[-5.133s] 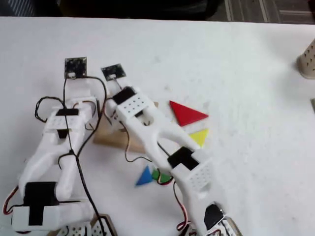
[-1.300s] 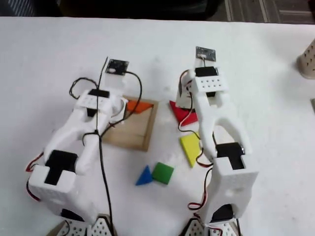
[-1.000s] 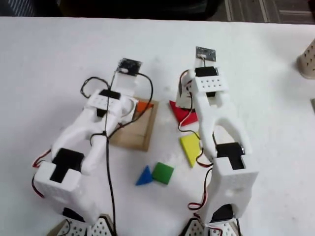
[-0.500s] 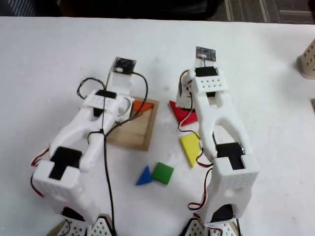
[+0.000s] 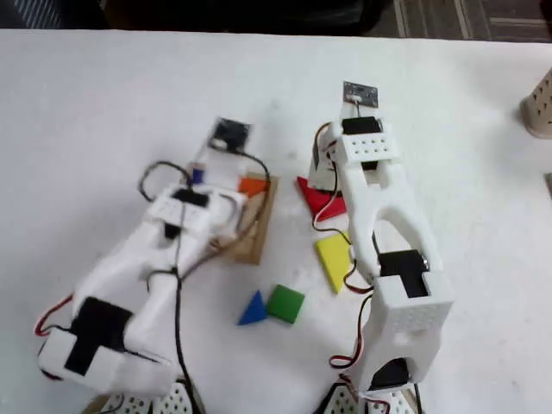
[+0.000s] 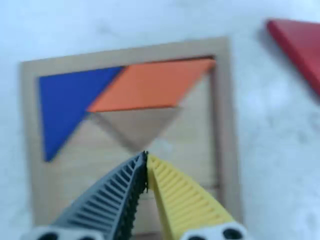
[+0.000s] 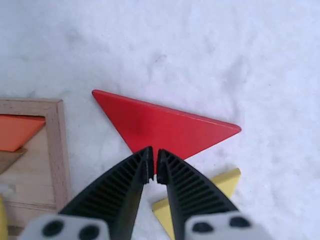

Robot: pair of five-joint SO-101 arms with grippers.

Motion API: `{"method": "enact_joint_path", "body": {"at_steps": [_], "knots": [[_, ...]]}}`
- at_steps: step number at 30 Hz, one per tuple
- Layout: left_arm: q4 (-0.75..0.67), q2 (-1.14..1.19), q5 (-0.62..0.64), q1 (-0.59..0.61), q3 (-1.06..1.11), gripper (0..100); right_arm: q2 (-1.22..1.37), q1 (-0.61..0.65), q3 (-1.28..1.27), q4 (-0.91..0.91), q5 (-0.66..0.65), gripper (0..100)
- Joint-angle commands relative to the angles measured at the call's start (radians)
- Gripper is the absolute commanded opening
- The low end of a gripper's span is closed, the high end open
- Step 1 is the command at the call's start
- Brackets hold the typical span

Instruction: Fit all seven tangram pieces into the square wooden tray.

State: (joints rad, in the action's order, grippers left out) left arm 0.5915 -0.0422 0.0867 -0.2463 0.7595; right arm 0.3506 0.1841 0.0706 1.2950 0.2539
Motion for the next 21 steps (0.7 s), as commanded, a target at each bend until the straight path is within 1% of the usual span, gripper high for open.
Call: {"method": "enact_joint_path", "body": {"at_steps": [1,5,7,13,19,21], "knots": [[-0.126,-0.068,0.011,-0.102,0.060,2,-0.064,-0.002,0.021,-0.012,0.011,1.8],[-0.203,-0.044,0.012,-0.111,0.064,2,-0.064,-0.002,0.021,-0.008,0.011,1.8],[-0.186,0.013,0.012,-0.102,0.018,2,-0.064,-0.002,0.021,-0.008,0.011,1.8],[-0.130,0.150,0.012,0.016,-0.141,2,-0.064,-0.002,0.020,-0.007,0.011,1.8],[-0.118,0.153,0.012,0.025,-0.144,2,-0.064,-0.002,0.020,-0.007,0.011,1.8],[-0.095,0.153,0.012,0.027,-0.144,2,-0.064,-0.002,0.020,-0.007,0.011,1.8]]}}
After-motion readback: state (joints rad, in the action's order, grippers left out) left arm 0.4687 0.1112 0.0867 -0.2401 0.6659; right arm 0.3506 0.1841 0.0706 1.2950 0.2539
